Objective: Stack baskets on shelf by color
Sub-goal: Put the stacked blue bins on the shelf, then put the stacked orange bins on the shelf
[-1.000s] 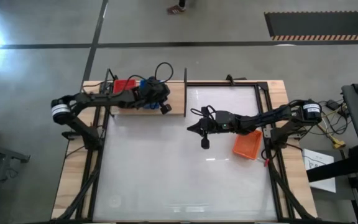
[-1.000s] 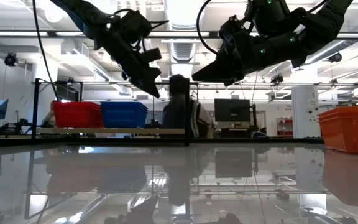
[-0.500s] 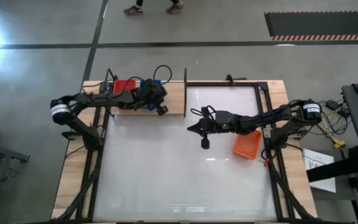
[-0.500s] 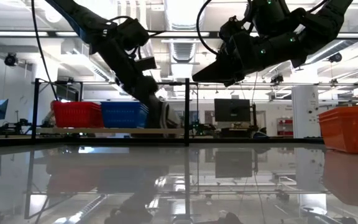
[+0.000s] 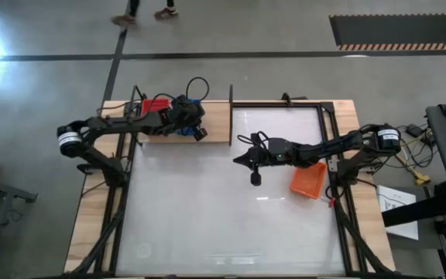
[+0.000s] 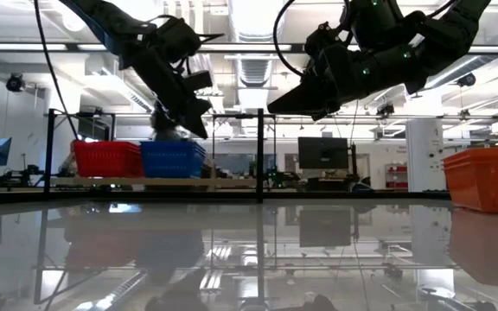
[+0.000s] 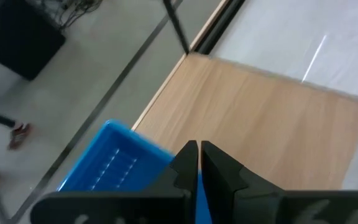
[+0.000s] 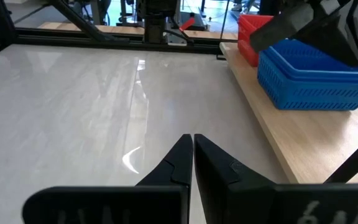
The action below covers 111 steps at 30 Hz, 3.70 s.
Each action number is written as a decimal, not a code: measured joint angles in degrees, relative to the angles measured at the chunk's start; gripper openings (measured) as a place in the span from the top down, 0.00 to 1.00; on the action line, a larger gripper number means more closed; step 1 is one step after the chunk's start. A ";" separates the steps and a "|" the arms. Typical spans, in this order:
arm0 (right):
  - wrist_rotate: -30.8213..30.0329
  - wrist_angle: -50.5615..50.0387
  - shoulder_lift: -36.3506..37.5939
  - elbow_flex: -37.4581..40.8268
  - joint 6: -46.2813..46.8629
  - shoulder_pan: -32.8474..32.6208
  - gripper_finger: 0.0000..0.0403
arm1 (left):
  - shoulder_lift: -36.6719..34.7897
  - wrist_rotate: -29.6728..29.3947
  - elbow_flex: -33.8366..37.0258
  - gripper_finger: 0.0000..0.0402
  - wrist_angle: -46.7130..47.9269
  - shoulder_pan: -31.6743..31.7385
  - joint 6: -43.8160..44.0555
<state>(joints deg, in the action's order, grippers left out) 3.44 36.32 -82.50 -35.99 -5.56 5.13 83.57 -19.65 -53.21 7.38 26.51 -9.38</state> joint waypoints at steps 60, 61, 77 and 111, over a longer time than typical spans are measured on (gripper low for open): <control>0.00 0.01 0.31 -0.04 1.13 -0.02 0.98 | 1.91 2.68 4.28 0.99 -9.52 2.43 1.67; 0.00 0.02 0.31 -0.04 1.13 -0.01 0.98 | 1.71 2.68 4.41 0.99 -9.49 2.43 1.67; -0.44 -5.16 7.24 -0.04 0.93 -2.08 0.98 | -18.49 8.26 16.15 0.99 -18.30 -0.60 4.41; -12.81 -110.08 4.86 -25.44 67.11 -39.48 0.41 | -29.70 22.54 39.76 0.99 -45.92 -12.58 6.04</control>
<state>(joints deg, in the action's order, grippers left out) -9.37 -73.77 -77.64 -61.43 61.55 -34.35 53.87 2.90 -13.45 -38.54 13.93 -3.33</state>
